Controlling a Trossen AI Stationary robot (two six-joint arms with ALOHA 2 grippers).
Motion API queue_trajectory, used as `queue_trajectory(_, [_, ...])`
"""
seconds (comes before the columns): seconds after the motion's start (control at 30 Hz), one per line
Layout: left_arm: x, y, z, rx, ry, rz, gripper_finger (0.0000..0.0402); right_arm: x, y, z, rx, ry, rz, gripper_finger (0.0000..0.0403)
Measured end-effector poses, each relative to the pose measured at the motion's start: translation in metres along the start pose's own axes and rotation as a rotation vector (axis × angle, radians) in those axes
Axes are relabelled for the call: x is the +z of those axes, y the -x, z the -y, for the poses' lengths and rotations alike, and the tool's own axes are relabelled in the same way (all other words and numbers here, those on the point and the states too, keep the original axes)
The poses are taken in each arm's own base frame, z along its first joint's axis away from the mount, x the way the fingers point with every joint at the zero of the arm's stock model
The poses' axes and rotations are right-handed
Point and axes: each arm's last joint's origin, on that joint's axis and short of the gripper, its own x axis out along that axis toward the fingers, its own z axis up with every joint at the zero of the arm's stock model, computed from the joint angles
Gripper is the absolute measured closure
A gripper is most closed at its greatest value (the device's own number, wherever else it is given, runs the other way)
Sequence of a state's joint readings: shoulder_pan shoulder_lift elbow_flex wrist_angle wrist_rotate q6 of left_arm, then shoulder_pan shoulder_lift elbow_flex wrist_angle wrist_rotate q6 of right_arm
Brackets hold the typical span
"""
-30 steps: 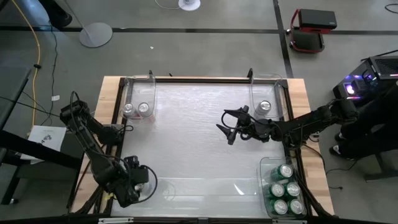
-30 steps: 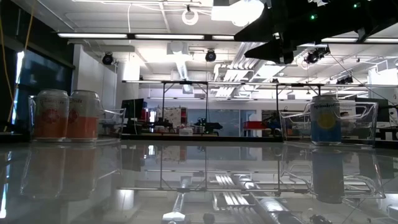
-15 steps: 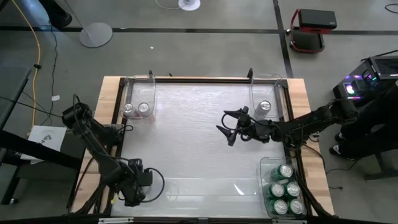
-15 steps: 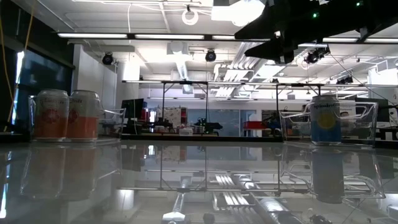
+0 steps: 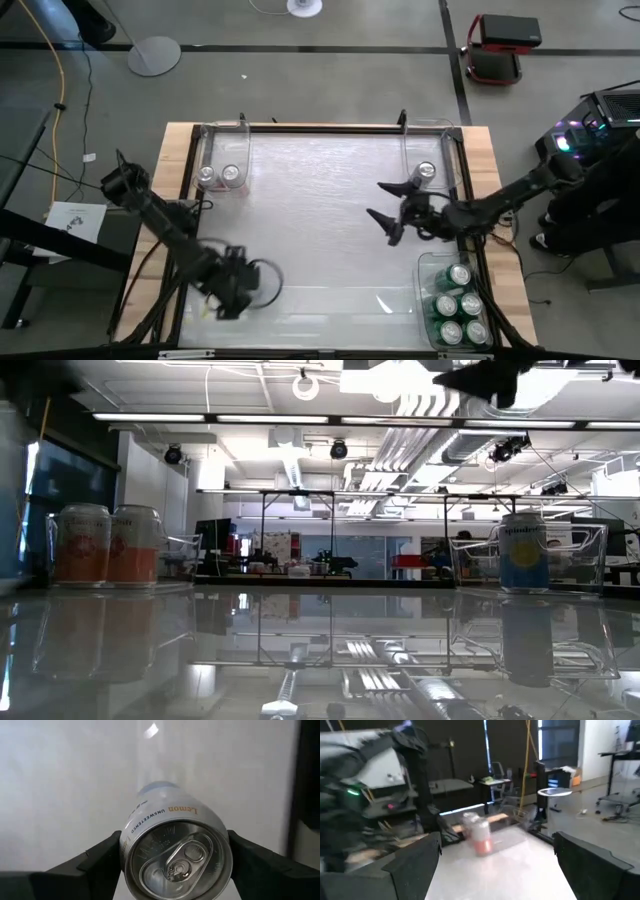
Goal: Sort soda cans
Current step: Put the blue/white soda can into the right transparent bin
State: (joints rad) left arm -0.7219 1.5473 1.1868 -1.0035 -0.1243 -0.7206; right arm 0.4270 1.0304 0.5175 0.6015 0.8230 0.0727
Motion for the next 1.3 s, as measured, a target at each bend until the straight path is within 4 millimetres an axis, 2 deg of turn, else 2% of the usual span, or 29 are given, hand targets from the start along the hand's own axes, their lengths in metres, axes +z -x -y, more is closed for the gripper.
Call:
queue_trajectory(0.13, [0.042, -0.011, -0.044, 0.086, -0.038, 0.097, 0.0107, 0.028, 0.013, -0.015, 0.012, 0.007, -0.072, 0.0029])
queue_trajectory(0.23, [0.082, -0.02, -0.078, 0.064, -0.083, 0.244, 0.0107, 0.045, 0.02, -0.023, -0.002, 0.047, -0.197, 0.0029])
queue_trajectory(0.33, [0.114, -0.026, -0.11, 0.04, -0.15, 0.271, 0.0107, 0.06, 0.025, -0.023, -0.034, -0.024, -0.341, 0.0029])
queue_trajectory(0.43, [0.141, -0.034, -0.135, 0.068, -0.204, 0.227, 0.0107, 0.063, 0.028, -0.021, -0.075, -0.056, -0.501, 0.0029])
queue_trajectory(0.57, [0.171, -0.043, -0.157, 0.097, -0.249, 0.193, 0.0107, 0.049, 0.028, -0.02, -0.149, -0.027, -0.64, 0.0029])
queue_trajectory(0.7, [0.187, -0.056, -0.165, 0.098, -0.288, 0.181, 0.0107, 0.031, 0.026, -0.021, -0.225, -0.037, -0.766, 0.0029])
queue_trajectory(0.87, [0.193, -0.056, -0.167, 0.098, -0.312, 0.179, 0.0096, 0.011, 0.022, -0.028, -0.265, 0.028, -0.876, 0.0029])
queue_trajectory(1.0, [0.196, -0.052, -0.173, 0.059, -0.298, 0.193, 0.0072, -0.005, 0.017, -0.035, -0.254, 0.077, -0.982, 0.0029])
queue_trajectory(1.1, [0.2, -0.046, -0.18, 0.037, -0.268, 0.22, 0.0057, -0.016, 0.011, -0.039, -0.201, 0.195, -1.054, 0.0029])
queue_trajectory(1.3, [0.207, -0.032, -0.192, 0.048, -0.239, 0.25, 0.0048, -0.032, -0.003, -0.039, -0.205, 0.258, -1.126, 0.0029])
